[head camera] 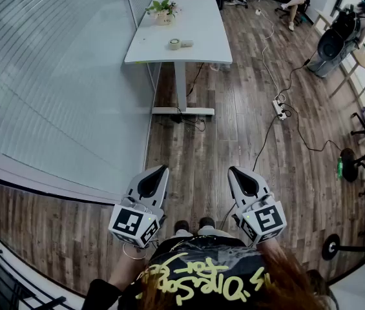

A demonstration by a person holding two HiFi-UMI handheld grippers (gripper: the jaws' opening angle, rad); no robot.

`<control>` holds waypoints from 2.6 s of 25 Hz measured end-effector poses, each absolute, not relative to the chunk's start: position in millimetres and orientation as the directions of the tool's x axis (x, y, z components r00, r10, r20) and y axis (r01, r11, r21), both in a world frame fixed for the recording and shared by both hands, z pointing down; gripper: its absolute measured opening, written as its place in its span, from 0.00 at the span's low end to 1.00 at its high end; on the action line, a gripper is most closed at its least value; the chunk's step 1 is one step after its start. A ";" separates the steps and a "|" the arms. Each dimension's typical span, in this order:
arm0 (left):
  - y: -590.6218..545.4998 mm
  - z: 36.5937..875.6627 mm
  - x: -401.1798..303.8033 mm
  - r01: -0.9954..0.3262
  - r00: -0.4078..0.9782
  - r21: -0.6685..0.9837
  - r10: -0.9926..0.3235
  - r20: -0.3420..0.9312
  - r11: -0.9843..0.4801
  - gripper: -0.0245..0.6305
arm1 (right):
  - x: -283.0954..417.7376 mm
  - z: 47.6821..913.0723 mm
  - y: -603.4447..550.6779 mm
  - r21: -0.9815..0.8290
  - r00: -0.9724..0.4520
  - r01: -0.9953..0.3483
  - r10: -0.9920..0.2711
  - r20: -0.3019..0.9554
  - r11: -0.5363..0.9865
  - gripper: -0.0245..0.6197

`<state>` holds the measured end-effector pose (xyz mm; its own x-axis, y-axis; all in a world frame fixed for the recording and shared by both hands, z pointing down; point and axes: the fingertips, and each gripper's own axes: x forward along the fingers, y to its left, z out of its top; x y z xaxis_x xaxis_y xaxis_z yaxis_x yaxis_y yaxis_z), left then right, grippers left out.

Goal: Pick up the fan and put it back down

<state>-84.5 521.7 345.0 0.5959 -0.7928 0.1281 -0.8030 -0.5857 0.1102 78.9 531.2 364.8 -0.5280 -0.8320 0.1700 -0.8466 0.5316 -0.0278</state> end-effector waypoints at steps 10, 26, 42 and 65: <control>520.7 341.8 -85.7 -0.805 0.594 0.105 -0.795 0.122 -0.584 0.02 | 80.6 362.1 532.3 -0.018 -0.529 -0.845 -0.831 0.173 0.534 0.04; 518.2 335.5 -87.9 -0.797 0.604 0.087 -0.791 0.101 -0.597 0.07 | 81.3 350.2 524.7 -0.022 -0.529 -0.847 -0.839 0.125 0.531 0.04; 502.2 313.5 -106.6 -0.869 0.479 0.120 -0.877 -0.035 -0.480 0.74 | 115.9 318.7 512.2 -0.072 -0.372 -0.923 -0.923 -0.094 0.379 0.52; 497.9 326.4 -137.0 -0.867 0.483 0.146 -0.876 0.015 -0.475 0.74 | 79.5 332.8 507.7 -0.049 -0.382 -0.923 -0.924 -0.006 0.382 0.53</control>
<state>-137.0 497.9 326.4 0.4826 -0.8757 0.0154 -0.8675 -0.4755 0.1463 79.5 507.7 332.8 -0.3819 -0.9242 -0.0061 -0.9230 0.3817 -0.0488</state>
